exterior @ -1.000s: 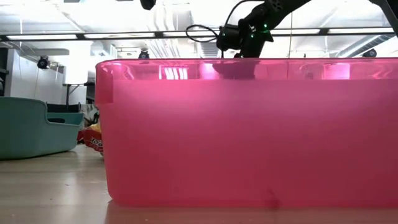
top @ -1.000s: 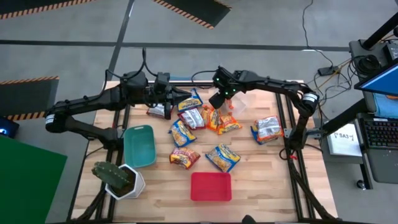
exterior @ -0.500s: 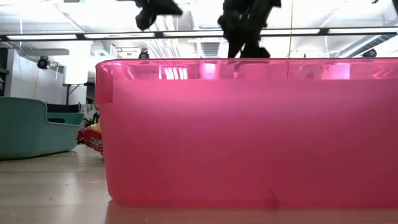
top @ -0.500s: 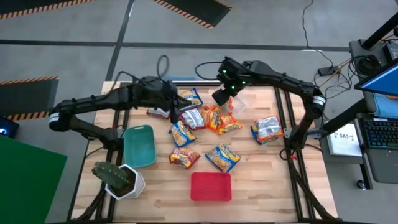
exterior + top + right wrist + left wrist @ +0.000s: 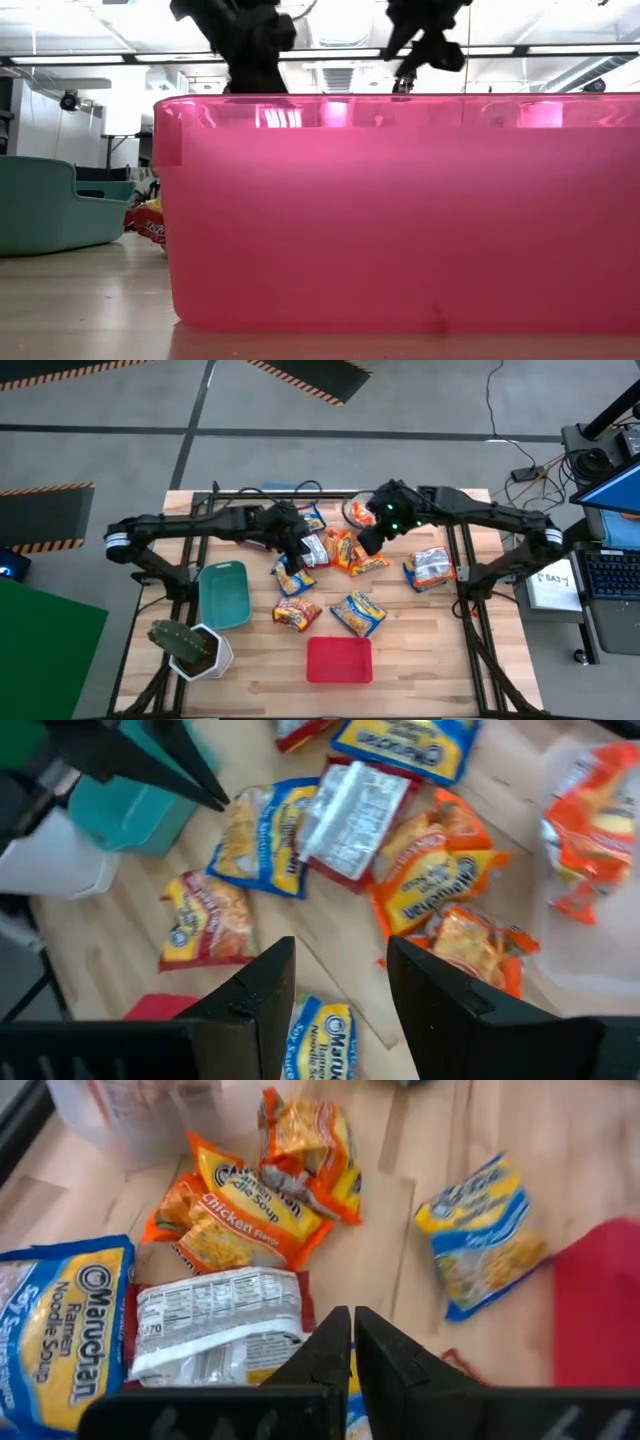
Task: Sort Maruchan noodles
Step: Put the middle left red noodle pack into the green bin
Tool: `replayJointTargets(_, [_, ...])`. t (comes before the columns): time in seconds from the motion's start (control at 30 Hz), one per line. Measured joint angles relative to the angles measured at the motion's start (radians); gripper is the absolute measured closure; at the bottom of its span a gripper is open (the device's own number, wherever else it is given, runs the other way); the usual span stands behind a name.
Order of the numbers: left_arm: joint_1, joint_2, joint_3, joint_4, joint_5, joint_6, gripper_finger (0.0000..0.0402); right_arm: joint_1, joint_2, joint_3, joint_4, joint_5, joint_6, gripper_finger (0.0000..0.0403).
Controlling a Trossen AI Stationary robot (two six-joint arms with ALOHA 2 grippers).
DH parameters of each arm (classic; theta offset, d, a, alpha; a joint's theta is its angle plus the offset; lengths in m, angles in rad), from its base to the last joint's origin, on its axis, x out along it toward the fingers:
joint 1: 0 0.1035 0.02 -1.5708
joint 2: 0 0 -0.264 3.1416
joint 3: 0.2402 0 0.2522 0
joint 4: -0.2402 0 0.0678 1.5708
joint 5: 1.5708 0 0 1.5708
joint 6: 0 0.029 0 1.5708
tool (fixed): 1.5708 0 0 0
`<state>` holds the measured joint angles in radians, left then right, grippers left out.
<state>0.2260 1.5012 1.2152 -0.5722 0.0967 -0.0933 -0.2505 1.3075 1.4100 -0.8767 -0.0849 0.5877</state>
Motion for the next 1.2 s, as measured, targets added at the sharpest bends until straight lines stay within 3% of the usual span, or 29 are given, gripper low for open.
replayJointTargets(0.13, [0.0, 0.068, 0.0, 0.006, -0.001, 0.068, 0.0363, 0.007, -0.095, -0.138, 0.11, 0.032, 0.065, 0.0254])
replayJointTargets(0.3, [-0.002, 0.145, 0.0, 0.038, -0.007, 0.12, 0.0284, 0.007, -0.185, -0.295, 0.262, 0.035, 0.132, 0.0254])
replayJointTargets(0.43, [-0.003, 0.2, 0.0, 0.082, -0.045, 0.142, 0.0221, 0.007, -0.225, -0.403, 0.385, 0.034, 0.186, 0.0254])
replayJointTargets(0.57, [-0.003, 0.229, 0.0, 0.098, -0.064, 0.164, 0.0186, 0.007, -0.237, -0.475, 0.45, 0.034, 0.235, 0.0254])
replayJointTargets(0.9, [-0.005, 0.332, 0.0, 0.156, -0.125, 0.213, 0.0186, 0.008, -0.203, -0.516, 0.445, 0.034, 0.25, 0.0254])
replayJointTargets(1.03, [-0.005, 0.376, 0.0, 0.148, -0.215, 0.213, 0.0199, 0.008, -0.193, -0.516, 0.447, 0.034, 0.25, 0.0254])
replayJointTargets(1.2, [-0.002, 0.392, 0.0, 0.137, -0.229, 0.158, 0.0231, 0.008, -0.193, -0.516, 0.448, 0.034, 0.25, 0.0254])
